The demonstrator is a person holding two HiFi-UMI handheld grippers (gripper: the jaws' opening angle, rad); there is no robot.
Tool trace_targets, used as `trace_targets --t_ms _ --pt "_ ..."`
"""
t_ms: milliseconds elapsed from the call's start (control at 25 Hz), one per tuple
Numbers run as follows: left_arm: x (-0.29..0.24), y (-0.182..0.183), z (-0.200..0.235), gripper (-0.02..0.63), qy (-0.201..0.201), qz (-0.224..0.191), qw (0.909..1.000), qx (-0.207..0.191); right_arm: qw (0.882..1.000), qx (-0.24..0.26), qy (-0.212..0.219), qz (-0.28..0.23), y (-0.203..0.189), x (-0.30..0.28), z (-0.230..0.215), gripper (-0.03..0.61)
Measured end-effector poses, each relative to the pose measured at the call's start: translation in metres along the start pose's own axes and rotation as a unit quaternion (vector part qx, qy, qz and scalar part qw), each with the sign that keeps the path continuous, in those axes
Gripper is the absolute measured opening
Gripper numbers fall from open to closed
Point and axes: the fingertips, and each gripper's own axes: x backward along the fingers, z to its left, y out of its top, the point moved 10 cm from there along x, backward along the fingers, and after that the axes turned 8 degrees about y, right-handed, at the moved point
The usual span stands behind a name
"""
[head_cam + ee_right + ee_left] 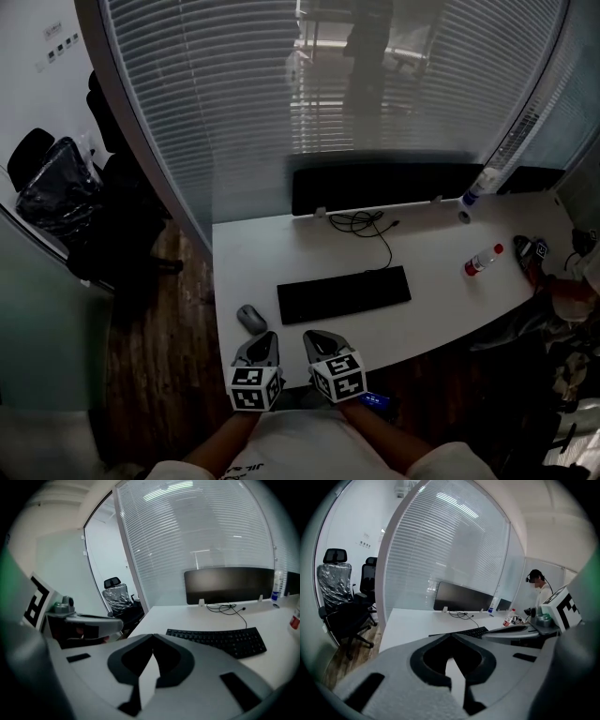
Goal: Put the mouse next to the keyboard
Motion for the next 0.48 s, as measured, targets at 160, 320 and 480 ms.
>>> trace_targets --t_ms 160,320,480 --pt "0.001 -0.003 0.010 0.005 0.013 0.004 0.9999 0.005 1.000 0.006 0.024 0.004 0.004 -0.017 0.004 0.005" --pt "0.007 -0.009 0.023 0.006 0.029 0.011 0.9995 0.009 0.999 0.014 0.042 0.010 0.009 -0.034 0.007 0.005" --pt "0.007 -0.014 0.041 0.005 0.047 0.015 0.9987 0.014 0.998 0.035 0.049 0.021 0.013 -0.060 0.010 0.006"
